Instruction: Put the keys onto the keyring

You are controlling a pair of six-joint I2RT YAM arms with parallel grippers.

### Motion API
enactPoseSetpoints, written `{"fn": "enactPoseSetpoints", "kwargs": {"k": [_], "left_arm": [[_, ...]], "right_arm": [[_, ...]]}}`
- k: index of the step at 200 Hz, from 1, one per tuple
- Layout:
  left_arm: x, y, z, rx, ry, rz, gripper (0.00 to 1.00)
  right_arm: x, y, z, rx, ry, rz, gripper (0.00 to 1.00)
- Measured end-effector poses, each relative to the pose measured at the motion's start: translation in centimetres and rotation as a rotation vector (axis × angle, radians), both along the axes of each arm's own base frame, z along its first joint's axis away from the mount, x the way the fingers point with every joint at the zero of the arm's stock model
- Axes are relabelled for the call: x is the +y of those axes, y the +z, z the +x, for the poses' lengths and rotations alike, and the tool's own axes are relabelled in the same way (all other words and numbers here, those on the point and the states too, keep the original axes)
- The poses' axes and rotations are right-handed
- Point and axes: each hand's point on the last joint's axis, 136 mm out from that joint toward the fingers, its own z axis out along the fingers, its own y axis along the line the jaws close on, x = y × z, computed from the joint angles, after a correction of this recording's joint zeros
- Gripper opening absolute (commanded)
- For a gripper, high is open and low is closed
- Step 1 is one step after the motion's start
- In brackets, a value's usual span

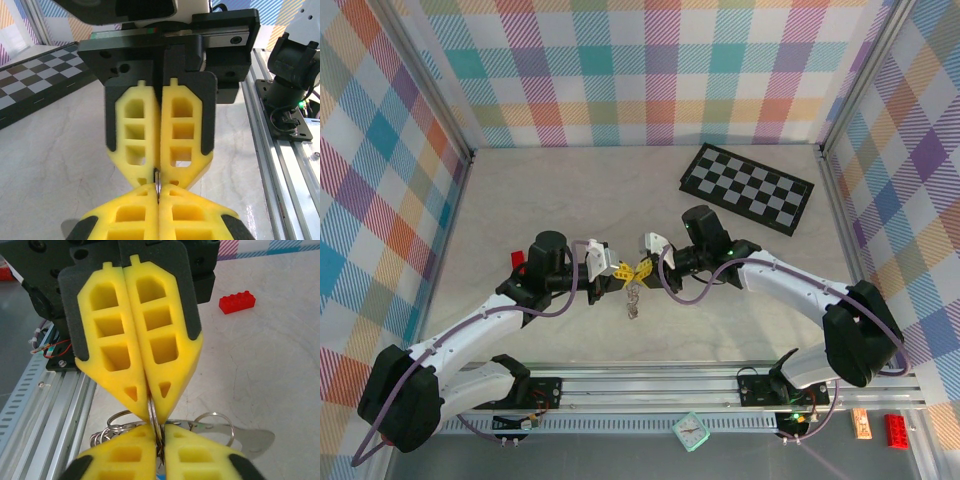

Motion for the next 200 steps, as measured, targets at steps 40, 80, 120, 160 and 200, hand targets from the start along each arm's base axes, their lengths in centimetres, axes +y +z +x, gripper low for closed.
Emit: {"fn": "enactPoseSetpoints", "kwargs": {"k": [40,80,120,160,200], "left_arm": [[0.2,-0.5,0.3,0.004,0.022,0.026,0.17],[0.4,-0.5,0.8,0.000,0.042,0.078,0.17],[0.4,-0.7,0.9,0.006,0.030,0.129,0.16],[0.6,-1.4,0.6,0.025,0.010,0.164,0.01],[0.5,-1.4,0.4,0.019,-0.001,0.165,0.00]], "right_arm": [[-0.3,0.0,-0.1,-0.003,0.007,-0.036,0.00],[-0.4,0.2,0.3,-0.039,0.018,-0.119,0.00],[0.2,0.3,0.2,-0.081,0.056,-0.215,0.00],[0.1,-0.1,0.1,-0.100,0.071,-0.276,0.00],[-0.2,-0.3,0.3,-0.082,0.046,-0.255,0.22]]}}
